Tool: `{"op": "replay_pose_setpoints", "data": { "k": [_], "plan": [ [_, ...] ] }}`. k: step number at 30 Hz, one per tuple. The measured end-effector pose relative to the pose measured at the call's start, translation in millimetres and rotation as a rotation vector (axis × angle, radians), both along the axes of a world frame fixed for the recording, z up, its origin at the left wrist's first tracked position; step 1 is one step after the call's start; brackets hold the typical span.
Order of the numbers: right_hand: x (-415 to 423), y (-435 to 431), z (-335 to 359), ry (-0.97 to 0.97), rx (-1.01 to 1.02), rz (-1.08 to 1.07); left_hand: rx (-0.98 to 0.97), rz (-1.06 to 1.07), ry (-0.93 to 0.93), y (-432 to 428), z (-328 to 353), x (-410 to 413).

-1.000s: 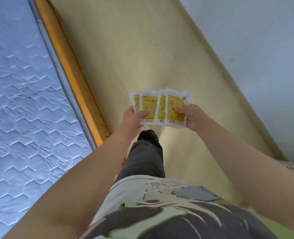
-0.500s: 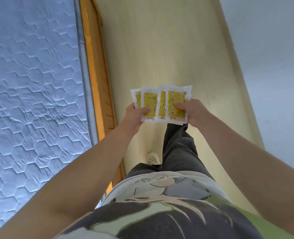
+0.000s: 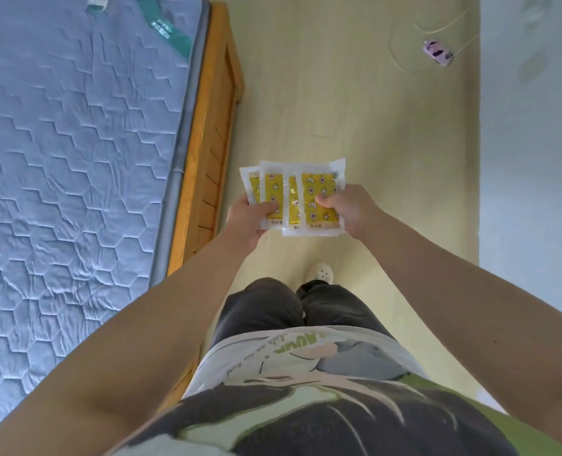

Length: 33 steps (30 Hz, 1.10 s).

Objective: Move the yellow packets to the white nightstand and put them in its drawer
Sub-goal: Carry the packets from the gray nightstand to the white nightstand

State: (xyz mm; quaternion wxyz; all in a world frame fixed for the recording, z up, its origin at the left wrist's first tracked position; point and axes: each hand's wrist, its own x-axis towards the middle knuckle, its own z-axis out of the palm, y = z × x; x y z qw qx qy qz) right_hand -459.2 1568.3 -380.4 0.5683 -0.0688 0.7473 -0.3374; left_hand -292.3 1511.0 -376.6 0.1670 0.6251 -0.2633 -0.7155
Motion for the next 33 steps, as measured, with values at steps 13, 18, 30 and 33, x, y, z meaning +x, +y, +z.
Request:
{"op": "replay_pose_setpoints", "data": {
  "k": [13,18,30,33],
  "plan": [
    [-77,-349,-8,-0.043,0.025,0.124,0.050,0.219,-0.020,-311,-42,-71],
    [-88,-486,-12,0.009,0.089,0.210,0.049,0.283,0.033,-434,-30,-87],
    [-54,-758,-18,0.068,0.096,0.809,0.087,0.835,-0.027,-608,-36,-82],
    [-42,-816,-12,0.106,0.025,1.032,0.064,1.049,-0.035,-642,-33,-91]
  ]
}}
